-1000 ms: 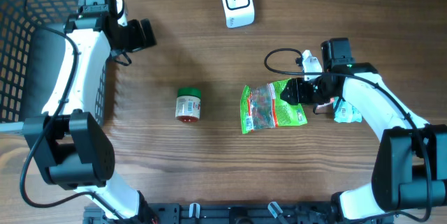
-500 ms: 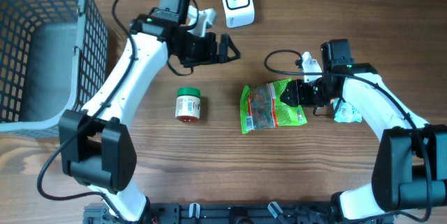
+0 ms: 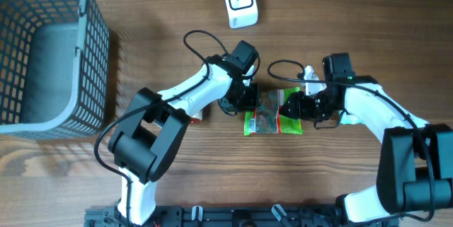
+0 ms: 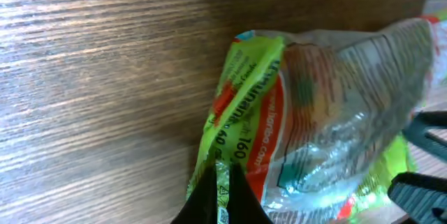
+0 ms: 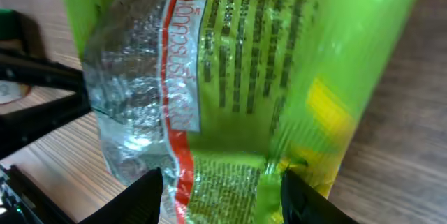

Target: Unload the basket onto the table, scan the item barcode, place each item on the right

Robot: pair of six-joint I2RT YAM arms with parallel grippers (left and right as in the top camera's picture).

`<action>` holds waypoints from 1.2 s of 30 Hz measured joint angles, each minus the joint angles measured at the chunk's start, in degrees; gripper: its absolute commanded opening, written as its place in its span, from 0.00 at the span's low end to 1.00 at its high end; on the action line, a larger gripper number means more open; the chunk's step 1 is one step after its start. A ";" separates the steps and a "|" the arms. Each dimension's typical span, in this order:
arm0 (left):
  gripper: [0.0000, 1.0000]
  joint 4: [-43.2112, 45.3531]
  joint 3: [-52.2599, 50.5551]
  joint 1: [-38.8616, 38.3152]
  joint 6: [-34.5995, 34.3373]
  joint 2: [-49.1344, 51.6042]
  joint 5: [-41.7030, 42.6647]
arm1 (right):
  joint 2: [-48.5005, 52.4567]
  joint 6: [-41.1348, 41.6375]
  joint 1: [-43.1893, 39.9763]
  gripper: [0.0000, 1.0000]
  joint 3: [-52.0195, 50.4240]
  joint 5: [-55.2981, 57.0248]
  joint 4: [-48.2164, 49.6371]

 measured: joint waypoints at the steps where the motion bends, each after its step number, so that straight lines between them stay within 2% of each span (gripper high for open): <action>1: 0.04 0.09 0.00 0.00 -0.26 0.37 0.00 | 0.00 0.98 0.00 0.59 -1.44 -0.24 2.01; 5: 0.04 0.04 0.02 0.00 -0.74 1.16 -0.35 | -1.11 5.46 -0.26 0.64 -5.68 -2.91 8.92; 8: 0.04 0.04 0.02 0.00 -0.87 1.38 -0.39 | -1.20 6.47 -0.26 0.64 -5.86 -3.43 9.27; 13: 0.04 0.02 0.02 0.00 -0.87 1.53 -0.35 | -4.07 4.26 -0.22 0.69 -0.76 -2.78 -0.96; 18: 0.04 0.00 0.02 0.00 -0.87 1.53 -0.37 | -7.04 3.87 -0.20 0.70 1.68 0.79 -3.19; 24: 0.04 0.02 0.02 0.00 -0.87 1.53 -0.35 | -7.04 6.05 -0.11 0.71 1.20 11.30 -6.64; 30: 0.04 0.00 0.02 0.00 -0.87 1.53 -0.37 | -7.06 8.00 -0.11 0.75 -6.78 7.28 1.64; 36: 0.04 -0.04 0.02 0.00 -0.92 1.55 -0.37 | -7.78 12.85 -0.26 0.75 -15.23 -9.60 17.88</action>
